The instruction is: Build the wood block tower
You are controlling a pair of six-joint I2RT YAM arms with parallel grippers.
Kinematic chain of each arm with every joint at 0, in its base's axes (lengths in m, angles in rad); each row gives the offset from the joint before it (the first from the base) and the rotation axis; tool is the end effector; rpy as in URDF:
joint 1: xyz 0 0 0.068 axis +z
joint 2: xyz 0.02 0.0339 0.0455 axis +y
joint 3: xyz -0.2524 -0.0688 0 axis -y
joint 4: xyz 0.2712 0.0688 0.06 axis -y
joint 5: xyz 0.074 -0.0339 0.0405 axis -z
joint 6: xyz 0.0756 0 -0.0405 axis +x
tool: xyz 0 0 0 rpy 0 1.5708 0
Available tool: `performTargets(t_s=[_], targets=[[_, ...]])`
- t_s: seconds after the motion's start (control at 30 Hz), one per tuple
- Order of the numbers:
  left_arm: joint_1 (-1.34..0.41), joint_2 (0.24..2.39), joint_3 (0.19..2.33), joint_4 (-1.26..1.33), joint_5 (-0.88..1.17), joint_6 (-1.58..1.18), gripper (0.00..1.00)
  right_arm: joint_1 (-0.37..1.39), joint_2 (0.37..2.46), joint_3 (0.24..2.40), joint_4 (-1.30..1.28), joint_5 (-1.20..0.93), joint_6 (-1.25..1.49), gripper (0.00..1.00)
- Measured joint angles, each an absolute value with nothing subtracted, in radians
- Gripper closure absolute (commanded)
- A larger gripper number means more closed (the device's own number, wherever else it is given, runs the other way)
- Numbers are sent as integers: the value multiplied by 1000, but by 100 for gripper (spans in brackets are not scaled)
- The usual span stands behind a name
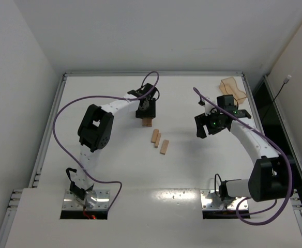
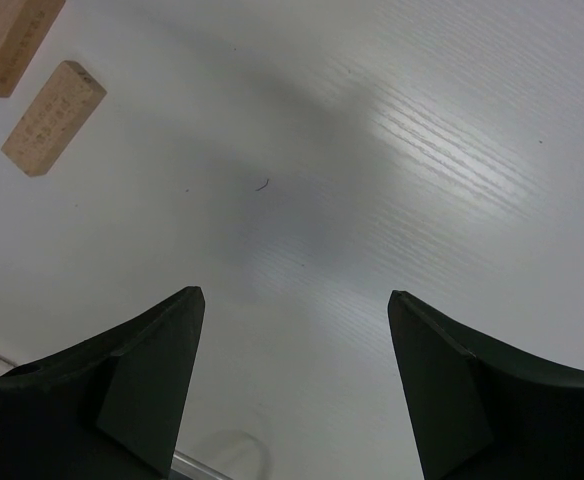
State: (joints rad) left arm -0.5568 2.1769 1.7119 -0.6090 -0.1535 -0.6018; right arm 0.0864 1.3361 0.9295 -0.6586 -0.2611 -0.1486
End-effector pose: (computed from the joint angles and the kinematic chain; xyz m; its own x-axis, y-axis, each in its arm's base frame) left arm 0.4340 -0.2565 0.1222 -0.8759 -0.1138 -0.4690 -0.0430 0.9863 -0.1590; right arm 0.3025 0.0458 0.1782 -0.8312 -0.2156 -0.5124 -0.3347 0.9300 0.1517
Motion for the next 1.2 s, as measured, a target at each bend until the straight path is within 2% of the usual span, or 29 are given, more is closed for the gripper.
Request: performTargets(t_s=[0.1,0.23,0.53,0.67,0.73,0.8,1.2], targets=[[-557,2177,1712,-609,-155,-602,80,86,1343,930,-659,-261,-149,29],[-557,2177,1712,-609,-160,-602,69,86,1344,930,-659,-261,-149,29],[-557,2177,1712,-607,-177,-602,62,86,1344,930,-659,-261,-149,27],[-557,2177,1712,-606,-180,-602,62,86,1344,930,-659,-261,-149,27],[-557,2177,1712,-605,-181,-602,62,86,1344,930,-659,-261,-149,23],[-557,2177,1712,-605,-181,-602,67,86,1344,930,-659,-261,-149,22],[-557,2177,1708,-601,-180,-606,75,86,1344,930,-659,-260,-149,19]])
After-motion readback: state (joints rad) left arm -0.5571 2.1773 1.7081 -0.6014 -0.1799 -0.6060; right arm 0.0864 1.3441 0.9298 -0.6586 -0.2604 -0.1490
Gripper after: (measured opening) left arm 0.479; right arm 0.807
